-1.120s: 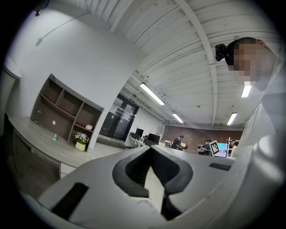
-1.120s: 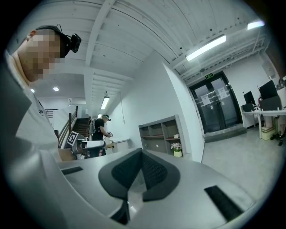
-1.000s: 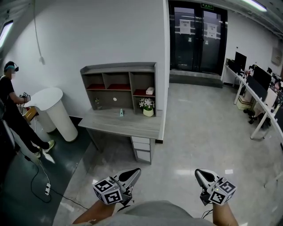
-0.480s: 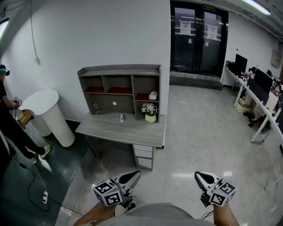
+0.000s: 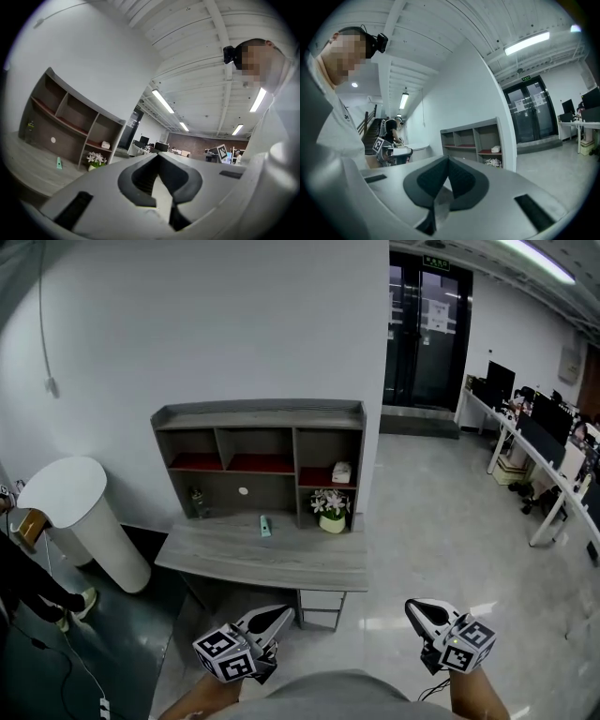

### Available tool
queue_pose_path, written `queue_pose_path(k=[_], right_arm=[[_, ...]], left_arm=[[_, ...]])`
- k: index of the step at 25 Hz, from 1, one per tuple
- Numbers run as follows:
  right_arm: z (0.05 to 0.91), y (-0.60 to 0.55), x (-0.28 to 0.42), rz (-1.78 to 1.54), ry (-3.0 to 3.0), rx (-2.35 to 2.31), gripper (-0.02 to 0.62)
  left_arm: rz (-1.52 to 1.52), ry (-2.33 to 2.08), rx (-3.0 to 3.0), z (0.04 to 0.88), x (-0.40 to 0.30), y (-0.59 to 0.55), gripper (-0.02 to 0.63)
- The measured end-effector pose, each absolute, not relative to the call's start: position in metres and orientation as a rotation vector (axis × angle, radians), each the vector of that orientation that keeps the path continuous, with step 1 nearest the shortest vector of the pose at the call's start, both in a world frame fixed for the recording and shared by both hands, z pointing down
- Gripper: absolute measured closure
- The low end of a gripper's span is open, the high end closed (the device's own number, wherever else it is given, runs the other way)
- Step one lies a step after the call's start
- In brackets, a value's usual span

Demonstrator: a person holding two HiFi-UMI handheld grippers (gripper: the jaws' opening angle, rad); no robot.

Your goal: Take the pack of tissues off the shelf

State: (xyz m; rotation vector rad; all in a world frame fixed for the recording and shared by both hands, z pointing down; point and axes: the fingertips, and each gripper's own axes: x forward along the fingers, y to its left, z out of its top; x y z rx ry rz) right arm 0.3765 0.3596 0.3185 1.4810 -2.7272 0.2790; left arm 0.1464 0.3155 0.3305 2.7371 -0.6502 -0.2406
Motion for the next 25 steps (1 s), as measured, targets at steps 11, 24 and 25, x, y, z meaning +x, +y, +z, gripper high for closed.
queue_pose_path(k=[11, 24, 25], right_arm=[[0.328, 0.257, 0.348, 0.307, -2.687, 1.487, 0.577], [0.358, 0.084, 0.445, 0.379, -2.811, 1.321, 0.577], [0.359, 0.066, 0.454, 0.382, -2.823, 1.293, 0.577]], left_arm=[[-0.239, -0.662, 2.695, 0.350, 0.102, 0.216, 0.589], [-0.185, -0.852, 2.697, 0.361, 0.190, 0.087, 0.589], [-0.195, -0.882, 2.695, 0.360, 0.200, 0.074, 0.589]])
